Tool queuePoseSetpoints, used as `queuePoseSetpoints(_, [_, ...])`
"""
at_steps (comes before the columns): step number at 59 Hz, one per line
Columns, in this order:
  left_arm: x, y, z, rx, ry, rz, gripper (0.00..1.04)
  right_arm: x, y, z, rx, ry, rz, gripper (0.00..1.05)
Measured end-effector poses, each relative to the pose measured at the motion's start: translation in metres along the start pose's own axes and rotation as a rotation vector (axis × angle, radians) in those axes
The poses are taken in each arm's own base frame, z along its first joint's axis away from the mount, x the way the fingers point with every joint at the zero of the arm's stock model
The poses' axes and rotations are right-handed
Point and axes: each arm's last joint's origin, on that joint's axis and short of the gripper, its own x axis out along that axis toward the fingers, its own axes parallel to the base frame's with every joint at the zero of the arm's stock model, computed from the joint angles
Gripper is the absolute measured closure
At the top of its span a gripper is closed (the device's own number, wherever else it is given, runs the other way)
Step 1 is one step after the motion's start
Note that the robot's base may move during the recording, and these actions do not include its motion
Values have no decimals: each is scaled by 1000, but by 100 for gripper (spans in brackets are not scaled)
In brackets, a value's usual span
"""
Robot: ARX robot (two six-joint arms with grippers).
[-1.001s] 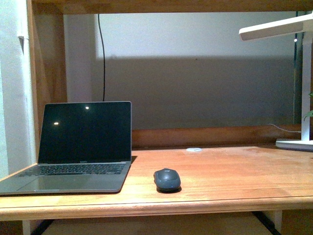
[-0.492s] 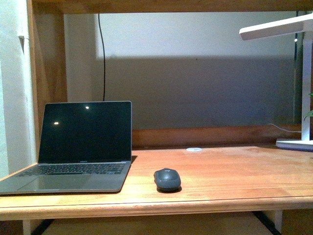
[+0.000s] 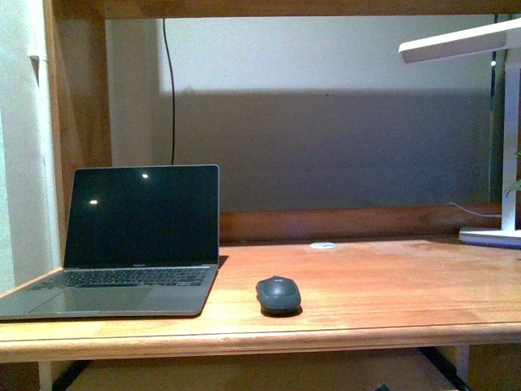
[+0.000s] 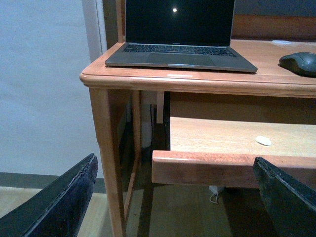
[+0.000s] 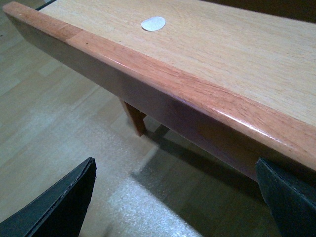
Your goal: Place mouse
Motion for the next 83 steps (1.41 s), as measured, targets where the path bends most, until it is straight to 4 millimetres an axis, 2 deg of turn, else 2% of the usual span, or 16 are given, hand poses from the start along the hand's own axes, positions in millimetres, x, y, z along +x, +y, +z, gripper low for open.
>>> queuePoseSetpoints(50, [0,0,0,0,0,0,8,115,-27,51,18,-30,-264,7])
queuePoseSetpoints(68, [0,0,0,0,0,0,8,136,-21,54,36,-26,-267,7])
queuePoseSetpoints(83, [0,0,0,0,0,0,8,135,-21,55,55,-33,-255,7])
